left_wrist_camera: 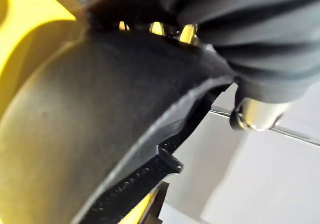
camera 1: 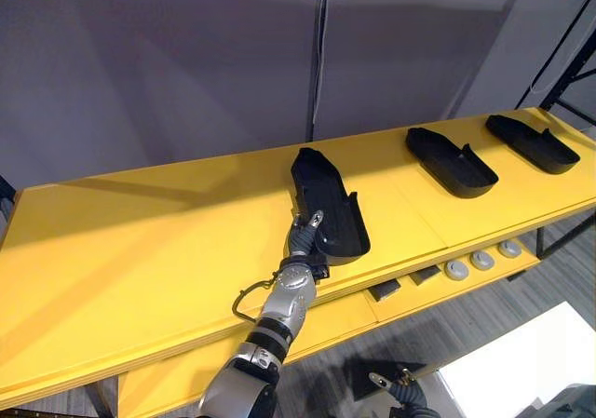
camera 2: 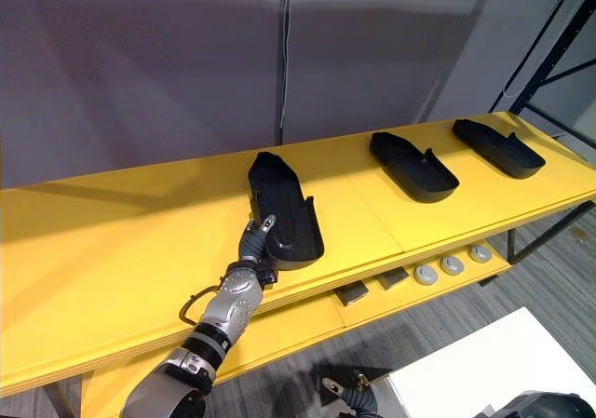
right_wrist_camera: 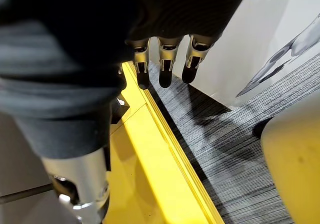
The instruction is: Walk over and take plastic housings, then place them on the shelf
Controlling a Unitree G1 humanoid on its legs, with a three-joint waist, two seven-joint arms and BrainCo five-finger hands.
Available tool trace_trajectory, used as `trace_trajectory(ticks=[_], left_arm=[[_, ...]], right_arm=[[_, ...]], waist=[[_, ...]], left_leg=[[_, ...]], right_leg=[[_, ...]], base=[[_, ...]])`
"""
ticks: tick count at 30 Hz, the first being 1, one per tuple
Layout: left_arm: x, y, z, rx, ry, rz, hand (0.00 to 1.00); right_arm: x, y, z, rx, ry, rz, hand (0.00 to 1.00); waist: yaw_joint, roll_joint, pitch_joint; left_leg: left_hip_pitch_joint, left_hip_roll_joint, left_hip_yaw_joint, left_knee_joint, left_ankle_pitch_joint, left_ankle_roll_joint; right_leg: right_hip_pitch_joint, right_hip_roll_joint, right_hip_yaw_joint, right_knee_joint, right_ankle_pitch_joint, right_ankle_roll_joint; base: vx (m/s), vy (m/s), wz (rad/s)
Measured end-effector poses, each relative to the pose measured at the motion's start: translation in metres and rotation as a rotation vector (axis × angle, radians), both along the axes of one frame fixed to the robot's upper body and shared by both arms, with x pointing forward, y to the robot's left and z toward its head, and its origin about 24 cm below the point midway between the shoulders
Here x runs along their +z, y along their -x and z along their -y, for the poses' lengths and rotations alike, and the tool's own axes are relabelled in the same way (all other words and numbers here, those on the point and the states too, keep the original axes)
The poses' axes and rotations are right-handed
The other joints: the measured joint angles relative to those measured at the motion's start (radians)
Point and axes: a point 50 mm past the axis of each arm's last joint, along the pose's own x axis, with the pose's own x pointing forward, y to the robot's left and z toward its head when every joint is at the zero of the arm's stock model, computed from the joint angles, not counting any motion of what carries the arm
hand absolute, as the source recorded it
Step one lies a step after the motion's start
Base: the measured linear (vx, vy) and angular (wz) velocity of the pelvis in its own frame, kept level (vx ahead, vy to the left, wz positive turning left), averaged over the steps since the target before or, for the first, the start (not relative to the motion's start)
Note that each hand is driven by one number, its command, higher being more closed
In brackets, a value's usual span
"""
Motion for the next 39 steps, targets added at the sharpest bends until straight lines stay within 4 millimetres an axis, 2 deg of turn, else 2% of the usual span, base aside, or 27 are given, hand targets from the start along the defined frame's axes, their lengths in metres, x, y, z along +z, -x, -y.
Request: trace_trajectory(ticks=[12,18,25,32,36,39], left_arm=[[0.01,-0.001,0.003,0.018,0.045,0.025,0.0],[0.04,0.0,0.015,-0.027,0.041,0.159,0.0],[0.068,0.0,0.014,-0.007,0.075,0.278,0.0],[0.094,0.004,0.001,0.057,0.089,0.4,0.0],[0.108,0.011,-0.001,0.065,0.034,0.496,0.0],[0.12,0.018,0.004,0.0,-0.021,0.594,0.0]], right_arm=[[0.0,0.0,-0.001,0.002,-0.002,-0.002,0.0],[-0.002,0.009,0.001,-0.009,0.005,-0.019,0.0],[-0.002,0.011,0.002,-0.011,0.007,-0.021,0.0],[-0.001,0.012,0.003,-0.012,0.008,-0.017,0.0],[-0.001,0.013,0.004,-0.01,0.008,-0.016,0.0],[-0.002,0.015,0.005,-0.009,0.007,-0.017,0.0]], waist=[[-0.002,0.005,0.009],[0.011,0.008,0.013],[0.02,0.008,0.013],[0.022,0.008,0.012],[0.022,0.008,0.012],[0.031,0.009,0.01]], left_leg=[[-0.001,0.009,0.005,-0.004,0.003,-0.006],[-0.003,0.009,0.002,-0.001,0.003,-0.005],[-0.002,0.009,-0.003,0.003,0.002,-0.005],[-0.002,0.009,-0.007,0.005,0.002,-0.004],[-0.005,0.009,-0.016,0.01,-0.002,0.001],[-0.007,0.009,-0.025,0.012,-0.002,0.001]], right_leg=[[0.007,0.008,0.004,-0.013,0.01,-0.004],[0.006,0.008,0.001,-0.006,0.005,-0.004],[0.003,0.007,-0.007,0.014,-0.009,-0.006],[0.003,0.006,-0.013,0.019,-0.014,-0.005],[0.007,0.005,-0.024,0.019,-0.017,-0.006],[0.008,0.004,-0.027,0.019,-0.018,-0.006]], base=[[-0.01,-0.001,-0.01],[-0.02,0.004,0.01],[-0.02,0.002,0.03],[-0.01,0.002,0.01],[-0.03,0.006,0.08],[-0.02,0.004,0.05]])
